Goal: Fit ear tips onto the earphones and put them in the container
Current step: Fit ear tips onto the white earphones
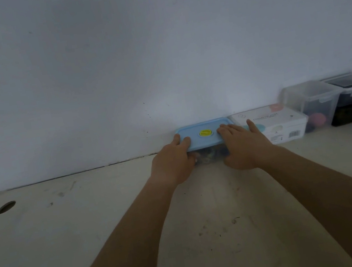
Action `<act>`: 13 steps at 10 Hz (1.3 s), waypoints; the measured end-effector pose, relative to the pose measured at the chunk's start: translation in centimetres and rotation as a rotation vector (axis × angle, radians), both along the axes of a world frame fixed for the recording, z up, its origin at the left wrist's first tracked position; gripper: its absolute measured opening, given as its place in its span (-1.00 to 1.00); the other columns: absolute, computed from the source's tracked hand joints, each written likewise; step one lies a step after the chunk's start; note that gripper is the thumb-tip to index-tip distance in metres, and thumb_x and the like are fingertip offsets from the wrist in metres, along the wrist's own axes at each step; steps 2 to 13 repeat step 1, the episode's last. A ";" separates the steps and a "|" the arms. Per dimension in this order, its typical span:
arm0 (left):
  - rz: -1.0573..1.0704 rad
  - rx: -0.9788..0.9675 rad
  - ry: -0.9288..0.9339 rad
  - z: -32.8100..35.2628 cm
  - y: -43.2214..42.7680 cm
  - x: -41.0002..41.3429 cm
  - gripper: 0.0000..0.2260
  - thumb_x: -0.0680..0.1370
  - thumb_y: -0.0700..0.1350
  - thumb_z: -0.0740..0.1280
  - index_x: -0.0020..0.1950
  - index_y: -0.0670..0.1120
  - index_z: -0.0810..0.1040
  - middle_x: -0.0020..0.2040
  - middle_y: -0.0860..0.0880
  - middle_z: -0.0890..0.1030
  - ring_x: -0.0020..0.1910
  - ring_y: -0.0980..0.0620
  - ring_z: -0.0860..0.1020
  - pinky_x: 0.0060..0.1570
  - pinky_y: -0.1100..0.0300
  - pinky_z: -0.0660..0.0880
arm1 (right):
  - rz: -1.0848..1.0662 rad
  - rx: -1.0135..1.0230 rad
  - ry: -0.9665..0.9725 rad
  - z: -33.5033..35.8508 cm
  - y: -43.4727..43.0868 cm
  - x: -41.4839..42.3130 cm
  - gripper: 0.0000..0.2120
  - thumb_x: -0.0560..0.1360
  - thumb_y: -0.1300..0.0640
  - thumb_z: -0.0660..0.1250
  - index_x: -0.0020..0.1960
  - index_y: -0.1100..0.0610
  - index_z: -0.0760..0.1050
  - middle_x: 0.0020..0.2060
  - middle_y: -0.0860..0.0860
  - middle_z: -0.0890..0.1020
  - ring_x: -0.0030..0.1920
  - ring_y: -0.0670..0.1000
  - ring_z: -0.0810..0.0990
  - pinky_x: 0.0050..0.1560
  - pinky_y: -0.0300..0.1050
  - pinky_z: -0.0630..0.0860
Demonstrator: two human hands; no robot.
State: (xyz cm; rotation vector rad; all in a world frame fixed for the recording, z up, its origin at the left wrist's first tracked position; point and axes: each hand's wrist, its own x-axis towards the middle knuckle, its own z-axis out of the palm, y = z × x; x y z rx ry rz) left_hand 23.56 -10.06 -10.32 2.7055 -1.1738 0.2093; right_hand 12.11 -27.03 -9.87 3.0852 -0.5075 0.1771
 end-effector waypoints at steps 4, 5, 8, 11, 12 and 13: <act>0.015 0.001 0.096 1.3 0.1 -0.4 -0.42 0.58 0.18 0.22 0.55 0.04 0.20 0.60 -0.01 0.12 0.47 -0.13 0.29 0.38 -0.06 0.33 | -0.002 0.007 0.063 1.0 0.6 0.0 -0.19 0.51 -0.10 0.25 0.60 0.11 -0.07 0.61 0.03 0.00 0.60 0.01 -0.08 0.55 0.24 -0.20; 0.015 0.001 0.096 1.3 0.1 -0.4 -0.42 0.58 0.18 0.22 0.55 0.04 0.20 0.60 -0.01 0.12 0.47 -0.13 0.29 0.38 -0.06 0.33 | -0.002 0.007 0.063 1.0 0.6 0.0 -0.19 0.51 -0.10 0.25 0.60 0.11 -0.07 0.61 0.03 0.00 0.60 0.01 -0.08 0.55 0.24 -0.20; 0.015 0.001 0.096 1.3 0.1 -0.4 -0.42 0.58 0.18 0.22 0.55 0.04 0.20 0.60 -0.01 0.12 0.47 -0.13 0.29 0.38 -0.06 0.33 | -0.002 0.007 0.063 1.0 0.6 0.0 -0.19 0.51 -0.10 0.25 0.60 0.11 -0.07 0.61 0.03 0.00 0.60 0.01 -0.08 0.55 0.24 -0.20; 0.015 0.001 0.096 1.3 0.1 -0.4 -0.42 0.58 0.18 0.22 0.55 0.04 0.20 0.60 -0.01 0.12 0.47 -0.13 0.29 0.38 -0.06 0.33 | -0.002 0.007 0.063 1.0 0.6 0.0 -0.19 0.51 -0.10 0.25 0.60 0.11 -0.07 0.61 0.03 0.00 0.60 0.01 -0.08 0.55 0.24 -0.20; 0.015 0.001 0.096 1.3 0.1 -0.4 -0.42 0.58 0.18 0.22 0.55 0.04 0.20 0.60 -0.01 0.12 0.47 -0.13 0.29 0.38 -0.06 0.33 | -0.002 0.007 0.063 1.0 0.6 0.0 -0.19 0.51 -0.10 0.25 0.60 0.11 -0.07 0.61 0.03 0.00 0.60 0.01 -0.08 0.55 0.24 -0.20; 0.015 0.001 0.096 1.3 0.1 -0.4 -0.42 0.58 0.18 0.22 0.55 0.04 0.20 0.60 -0.01 0.12 0.47 -0.13 0.29 0.38 -0.06 0.33 | -0.002 0.007 0.063 1.0 0.6 0.0 -0.19 0.51 -0.10 0.25 0.60 0.11 -0.07 0.61 0.03 0.00 0.60 0.01 -0.08 0.55 0.24 -0.20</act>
